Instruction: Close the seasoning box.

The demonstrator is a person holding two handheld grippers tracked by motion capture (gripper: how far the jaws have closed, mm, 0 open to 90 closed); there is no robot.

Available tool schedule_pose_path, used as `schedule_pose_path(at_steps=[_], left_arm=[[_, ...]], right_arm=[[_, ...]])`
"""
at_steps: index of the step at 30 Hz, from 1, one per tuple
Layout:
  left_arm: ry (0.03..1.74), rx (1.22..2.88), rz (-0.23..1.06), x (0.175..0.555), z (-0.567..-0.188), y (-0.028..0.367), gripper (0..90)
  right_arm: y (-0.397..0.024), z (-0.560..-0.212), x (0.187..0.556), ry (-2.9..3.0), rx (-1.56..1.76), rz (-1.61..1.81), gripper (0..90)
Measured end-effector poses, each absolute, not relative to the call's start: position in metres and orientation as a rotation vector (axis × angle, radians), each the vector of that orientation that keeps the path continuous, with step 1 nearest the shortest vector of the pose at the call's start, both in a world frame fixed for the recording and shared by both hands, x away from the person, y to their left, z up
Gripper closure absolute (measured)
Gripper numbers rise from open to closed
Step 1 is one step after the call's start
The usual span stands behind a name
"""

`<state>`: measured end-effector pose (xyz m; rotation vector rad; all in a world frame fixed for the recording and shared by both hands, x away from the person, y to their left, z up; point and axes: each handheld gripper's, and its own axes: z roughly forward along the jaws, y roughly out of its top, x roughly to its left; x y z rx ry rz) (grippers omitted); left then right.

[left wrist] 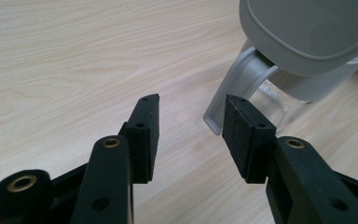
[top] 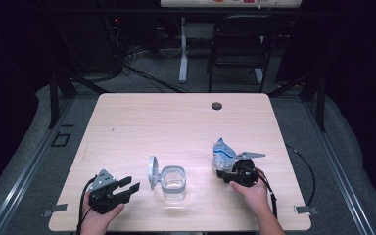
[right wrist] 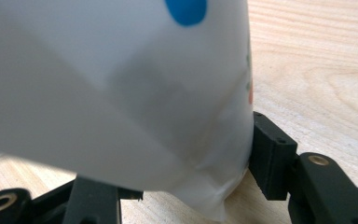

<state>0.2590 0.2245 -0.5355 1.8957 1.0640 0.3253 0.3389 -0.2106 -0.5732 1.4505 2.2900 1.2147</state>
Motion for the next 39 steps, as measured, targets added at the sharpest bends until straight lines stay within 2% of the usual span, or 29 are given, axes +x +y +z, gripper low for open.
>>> schedule_pose_path(at_steps=[13,39], left_arm=[[1.043,1.909,0.347,0.255,-0.532,0.221,57.2],[1.022,1.941,0.385,0.259,-0.528,0.222,57.2]], right_arm=[[-0.211,-0.557,0.326,2.245,1.411,1.261,45.7],[-0.193,-0.526,0.316,2.225,1.173,1.073,45.6]])
